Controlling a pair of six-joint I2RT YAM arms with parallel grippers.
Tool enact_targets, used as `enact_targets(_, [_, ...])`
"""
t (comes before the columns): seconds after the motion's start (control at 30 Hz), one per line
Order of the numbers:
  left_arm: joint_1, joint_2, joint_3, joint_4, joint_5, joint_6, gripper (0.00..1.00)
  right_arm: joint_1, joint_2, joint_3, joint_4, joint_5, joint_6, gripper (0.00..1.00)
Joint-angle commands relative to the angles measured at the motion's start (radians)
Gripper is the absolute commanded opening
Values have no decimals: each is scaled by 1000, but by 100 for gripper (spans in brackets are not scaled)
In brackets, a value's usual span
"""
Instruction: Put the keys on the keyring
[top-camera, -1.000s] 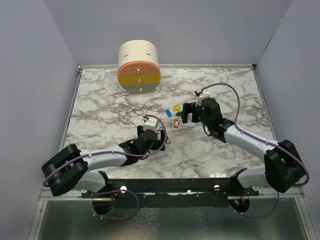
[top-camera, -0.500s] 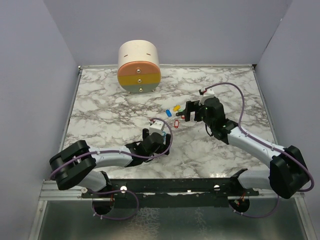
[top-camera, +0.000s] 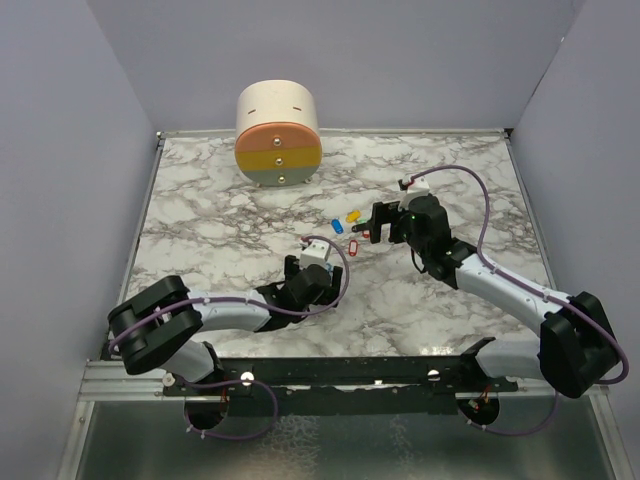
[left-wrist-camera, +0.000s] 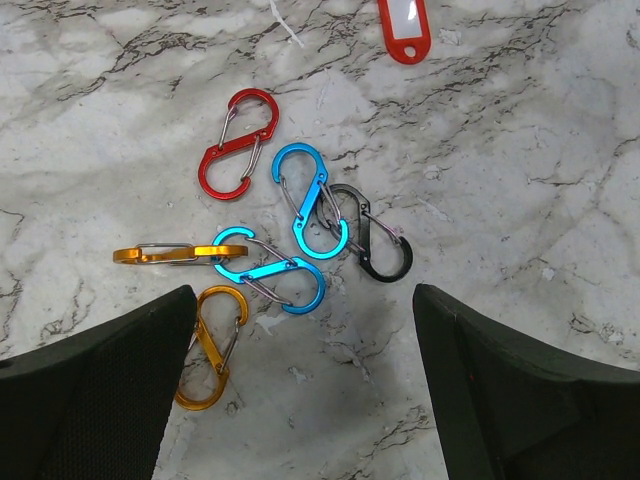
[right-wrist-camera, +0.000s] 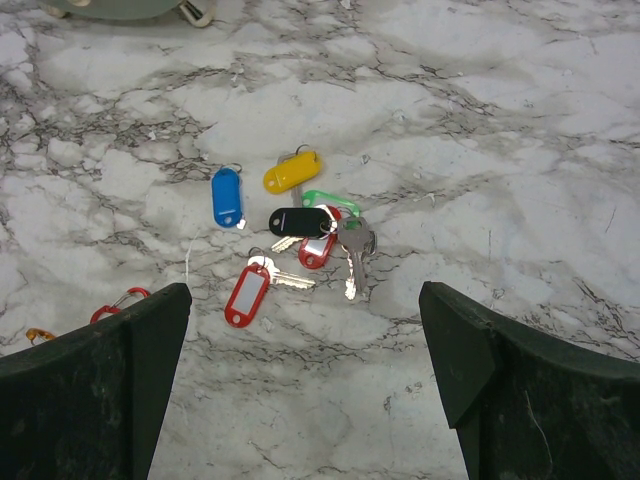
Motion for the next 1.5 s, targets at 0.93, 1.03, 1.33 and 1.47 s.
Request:
enact_targets(0.93, [137, -32, 29, 44, -36, 60, 92, 5, 45, -7, 57, -8, -10, 99])
enact_targets(1.03, [158, -58, 48, 11, -57, 56, 93, 5, 136, 44, 20, -71, -14, 92])
enact_targets(1.33, [207, -153, 32, -7, -2, 54, 93, 5, 310, 115, 55, -201, -6, 65])
enact_targets(1.47, [215, -185, -1, -6, 0, 41, 93, 5, 373, 139, 83, -261, 8, 60])
